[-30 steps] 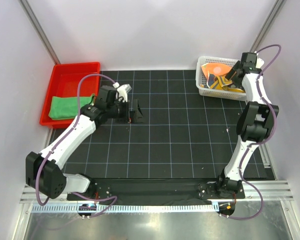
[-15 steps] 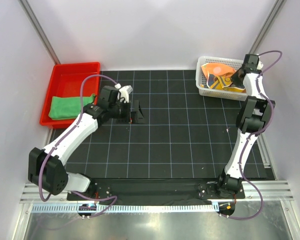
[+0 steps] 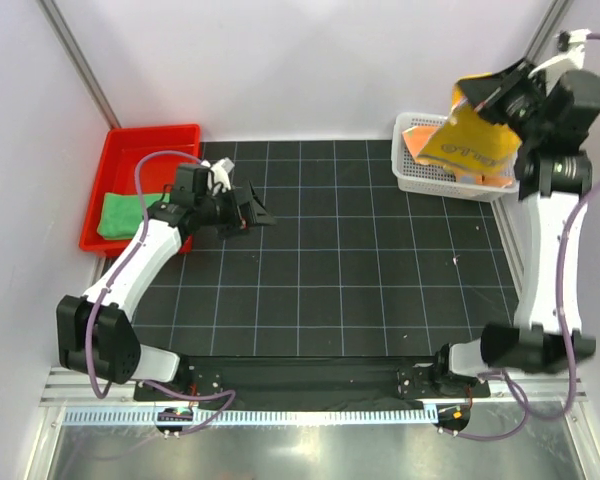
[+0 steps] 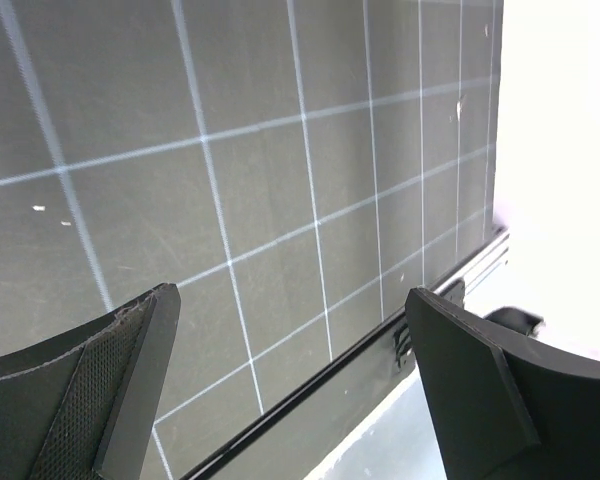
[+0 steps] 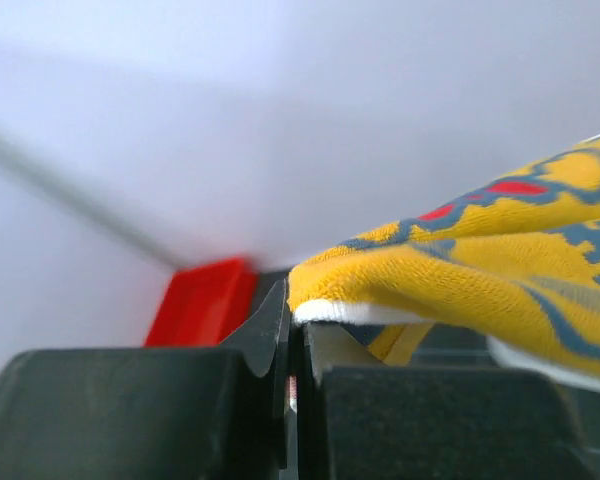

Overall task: Fold and stack the towels
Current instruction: Move the towel to the center of the board

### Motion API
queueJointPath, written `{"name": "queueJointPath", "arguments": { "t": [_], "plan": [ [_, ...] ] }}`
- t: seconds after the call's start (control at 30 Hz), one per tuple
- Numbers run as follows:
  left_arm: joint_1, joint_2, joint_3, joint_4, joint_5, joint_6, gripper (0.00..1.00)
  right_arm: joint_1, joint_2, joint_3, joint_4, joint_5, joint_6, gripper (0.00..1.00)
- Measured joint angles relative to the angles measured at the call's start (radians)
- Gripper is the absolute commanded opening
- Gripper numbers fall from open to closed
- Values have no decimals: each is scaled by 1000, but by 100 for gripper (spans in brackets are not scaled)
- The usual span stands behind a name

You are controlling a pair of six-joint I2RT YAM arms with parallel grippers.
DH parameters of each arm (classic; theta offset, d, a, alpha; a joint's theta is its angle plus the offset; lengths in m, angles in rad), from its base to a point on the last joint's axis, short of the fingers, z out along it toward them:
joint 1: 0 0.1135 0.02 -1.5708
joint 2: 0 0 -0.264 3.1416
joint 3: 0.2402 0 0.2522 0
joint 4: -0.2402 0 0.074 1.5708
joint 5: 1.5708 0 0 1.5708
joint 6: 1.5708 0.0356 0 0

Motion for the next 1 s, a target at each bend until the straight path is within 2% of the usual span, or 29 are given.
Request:
{"name": "queueJointPath", "arguments": {
  "t": [0.1,0.2,0.37,0.4,0.43,0.5,0.53,0.6,0.7,0.8,0.83,0.9,1.0],
  "plan": [
    [39,1,9,-15,-4,0,96,102,-188,-194,86,-137,60,1],
    [37,-6,32,-61,-57,20,96,287,-321,-435,134,-214,102,1],
    [36,-91,14,-119,-200,32,96,595,-338,-887,189,-176,161,13],
    [36,-112,4,-123,-222,31,96,650,-325,-986,200,-156,176,15],
    [36,-140,-10,-130,-248,31,96,710,-309,-1072,198,-134,190,25],
    [36,-173,-29,-137,-277,30,95,807,-282,-1183,165,-99,211,31],
    [36,-183,-38,-138,-286,29,94,843,-279,-1210,140,-85,214,43],
    [36,-187,-60,-135,-292,26,91,879,-288,-1206,85,-42,208,62],
    [31,-187,-119,-119,-288,3,89,881,-307,-1105,-30,73,159,69],
    [3,-179,-196,-96,-291,-28,89,850,-306,-938,-116,191,72,67],
    [-7,-170,-210,-93,-291,-34,88,825,-298,-888,-126,218,39,64],
    [-34,-131,-225,-79,-289,-53,86,750,-259,-797,-135,255,-24,56],
    [-61,-45,-218,-39,-277,-74,85,627,-134,-685,-158,333,-76,56]
  ]
}}
